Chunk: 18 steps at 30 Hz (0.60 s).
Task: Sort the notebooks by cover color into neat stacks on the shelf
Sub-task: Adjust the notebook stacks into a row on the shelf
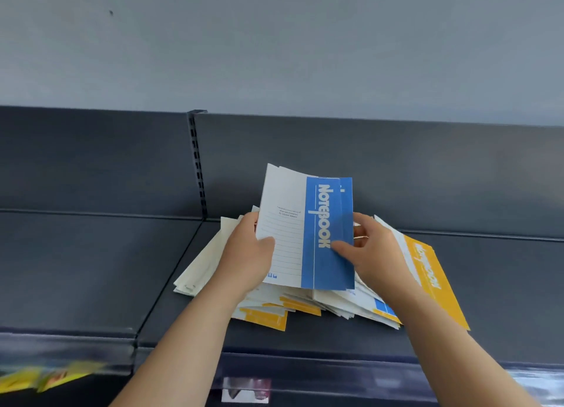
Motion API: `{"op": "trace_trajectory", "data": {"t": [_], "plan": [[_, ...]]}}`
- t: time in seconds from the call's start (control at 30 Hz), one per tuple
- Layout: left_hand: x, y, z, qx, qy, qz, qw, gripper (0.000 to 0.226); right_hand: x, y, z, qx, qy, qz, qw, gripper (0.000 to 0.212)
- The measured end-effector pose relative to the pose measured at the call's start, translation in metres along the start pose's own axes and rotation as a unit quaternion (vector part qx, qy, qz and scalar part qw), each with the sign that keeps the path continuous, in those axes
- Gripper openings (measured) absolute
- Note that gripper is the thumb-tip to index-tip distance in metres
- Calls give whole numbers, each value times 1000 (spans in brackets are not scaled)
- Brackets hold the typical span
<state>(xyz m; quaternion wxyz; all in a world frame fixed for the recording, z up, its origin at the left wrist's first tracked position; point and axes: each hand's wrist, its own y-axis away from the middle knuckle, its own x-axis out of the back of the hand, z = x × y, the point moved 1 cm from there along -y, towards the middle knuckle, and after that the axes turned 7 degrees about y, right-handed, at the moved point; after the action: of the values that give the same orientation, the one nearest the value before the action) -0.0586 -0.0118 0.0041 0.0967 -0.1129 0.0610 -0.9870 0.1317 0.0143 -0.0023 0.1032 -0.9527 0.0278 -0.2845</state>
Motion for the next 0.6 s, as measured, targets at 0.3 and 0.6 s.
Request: {"op": "trace_trajectory", "data": {"t": [0.3, 0.6], "plan": [[137, 18, -22, 13, -27, 73, 997, 35, -110, 9, -82, 66, 19, -64, 996, 46], [295, 42, -49, 24, -97, 131, 986, 28, -245, 34, -171, 93, -6, -120, 988, 50]]}}
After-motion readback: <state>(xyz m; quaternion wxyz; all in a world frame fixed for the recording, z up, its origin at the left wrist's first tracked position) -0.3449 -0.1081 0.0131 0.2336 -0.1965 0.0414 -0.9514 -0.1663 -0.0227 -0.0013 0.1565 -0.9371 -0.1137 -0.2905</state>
